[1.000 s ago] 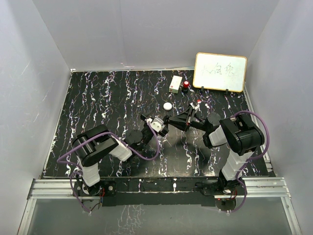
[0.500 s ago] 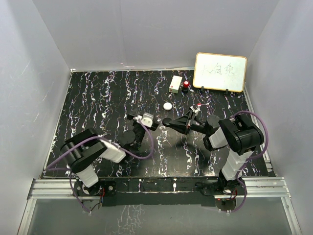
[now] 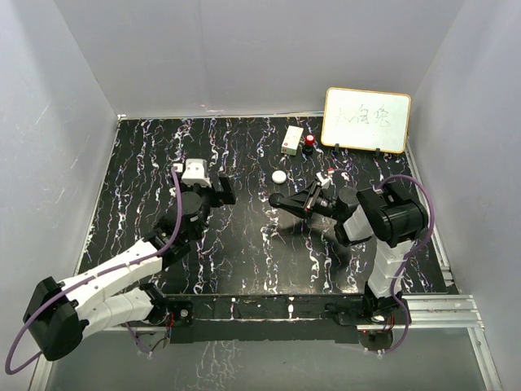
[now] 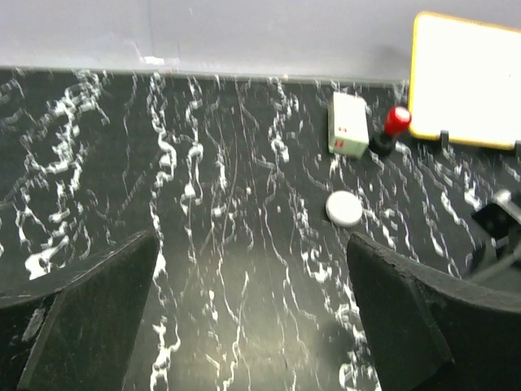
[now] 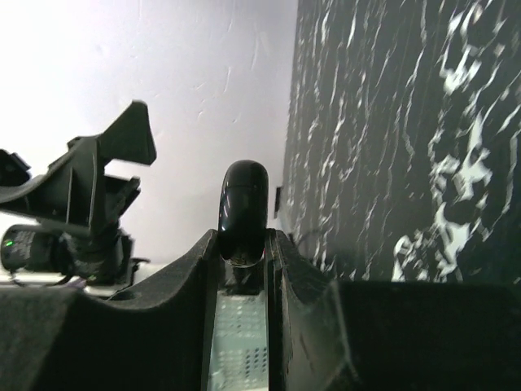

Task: Insert the wireless bluetooth earbuds into the charging case
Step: Place the charging case at the center of the board.

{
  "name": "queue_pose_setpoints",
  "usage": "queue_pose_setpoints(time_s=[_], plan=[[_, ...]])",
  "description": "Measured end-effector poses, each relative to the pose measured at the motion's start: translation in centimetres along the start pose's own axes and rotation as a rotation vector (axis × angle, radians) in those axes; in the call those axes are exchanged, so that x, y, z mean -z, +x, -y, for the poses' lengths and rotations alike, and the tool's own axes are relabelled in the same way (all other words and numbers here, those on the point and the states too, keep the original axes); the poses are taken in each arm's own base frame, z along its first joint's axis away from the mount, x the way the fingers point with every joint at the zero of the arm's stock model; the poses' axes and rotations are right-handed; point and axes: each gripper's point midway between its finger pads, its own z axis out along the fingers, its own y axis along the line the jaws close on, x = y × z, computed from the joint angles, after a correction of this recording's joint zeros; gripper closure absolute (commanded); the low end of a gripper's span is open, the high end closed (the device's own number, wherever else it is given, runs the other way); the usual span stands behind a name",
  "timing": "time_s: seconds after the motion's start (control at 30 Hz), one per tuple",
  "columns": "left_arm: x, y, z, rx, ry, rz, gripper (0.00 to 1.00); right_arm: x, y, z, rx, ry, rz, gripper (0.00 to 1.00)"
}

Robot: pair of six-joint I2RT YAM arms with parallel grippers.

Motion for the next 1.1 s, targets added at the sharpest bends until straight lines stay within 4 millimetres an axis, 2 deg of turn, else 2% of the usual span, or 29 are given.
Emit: queue_pose_setpoints(time_s=[0.2, 0.4, 0.53, 0.7, 0.87, 1.1], plan=[[0.7, 2.5, 0.7, -0.010, 0.027, -0.178, 0.01, -1.4, -2.5, 1.6, 0.077, 0.086, 0.049, 1.00], [1.4, 3.3, 1.3, 0.003, 0.051, -0.258, 0.01, -2.2, -4.3, 4.0, 0.082, 0.228, 0.075, 1.00], [1.5, 2.5, 1.6, 0.022, 0.056, -0.269, 0.02, -2.1, -4.8, 5.7, 0.062, 0.312, 0.081, 1.00], [1.2, 0.5, 1.9, 0.030, 0.046, -0.273, 0.02, -1.5, -4.5, 7.5, 0.027, 0.395, 0.082, 1.00], [0.1, -1.4, 0.3, 0.043, -0.006, -0.272, 0.02, -1.1, -4.3, 8.5, 0.010, 0.439, 0.086, 0.99], [-2.1, -2.2, -2.8, 0.109, -0.068, -0.336, 0.02, -1.0, -4.3, 8.8, 0.001, 0.460, 0.085, 0.47]])
